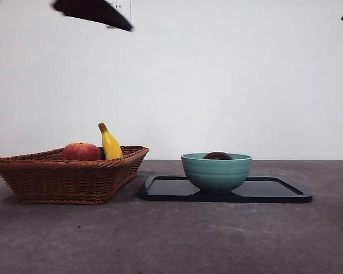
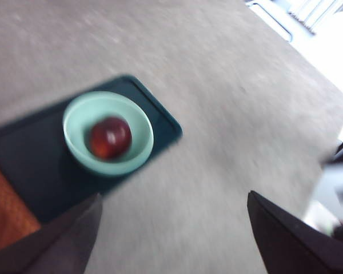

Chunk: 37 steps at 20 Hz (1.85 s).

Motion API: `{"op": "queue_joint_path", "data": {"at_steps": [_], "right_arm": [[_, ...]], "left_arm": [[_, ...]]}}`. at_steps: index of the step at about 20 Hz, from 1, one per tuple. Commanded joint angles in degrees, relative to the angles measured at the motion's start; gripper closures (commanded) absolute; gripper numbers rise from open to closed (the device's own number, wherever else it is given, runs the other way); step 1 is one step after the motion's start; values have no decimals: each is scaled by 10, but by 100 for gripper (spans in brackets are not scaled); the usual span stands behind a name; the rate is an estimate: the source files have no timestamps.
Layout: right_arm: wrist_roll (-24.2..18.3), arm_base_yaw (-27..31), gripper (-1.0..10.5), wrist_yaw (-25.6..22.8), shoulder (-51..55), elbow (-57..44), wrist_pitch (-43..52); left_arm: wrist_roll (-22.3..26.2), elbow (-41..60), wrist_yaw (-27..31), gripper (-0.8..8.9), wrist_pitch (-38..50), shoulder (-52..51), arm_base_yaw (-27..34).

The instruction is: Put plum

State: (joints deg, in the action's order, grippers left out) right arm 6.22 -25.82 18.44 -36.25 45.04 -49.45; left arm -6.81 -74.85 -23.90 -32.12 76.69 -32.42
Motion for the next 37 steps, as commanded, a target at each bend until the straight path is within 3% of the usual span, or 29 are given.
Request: {"op": "queue_joint_path", "data": {"at_steps": [1,9,16,37], "right_arm": [[-2,-3,729,2,-2,1,5],[-2,-3,729,2,-2,1,-12],[-3,-3,729,2,-2,1,-21],[-7,-3,729,2,-2,1,-22]], "left_arm": [[-3,-77,23,404,4,79,-19],[15,-262,100,407,4,311,-48],[49,-305,134,408,14,432,-65],[87,-305,150,409,32,515,-85]]}}
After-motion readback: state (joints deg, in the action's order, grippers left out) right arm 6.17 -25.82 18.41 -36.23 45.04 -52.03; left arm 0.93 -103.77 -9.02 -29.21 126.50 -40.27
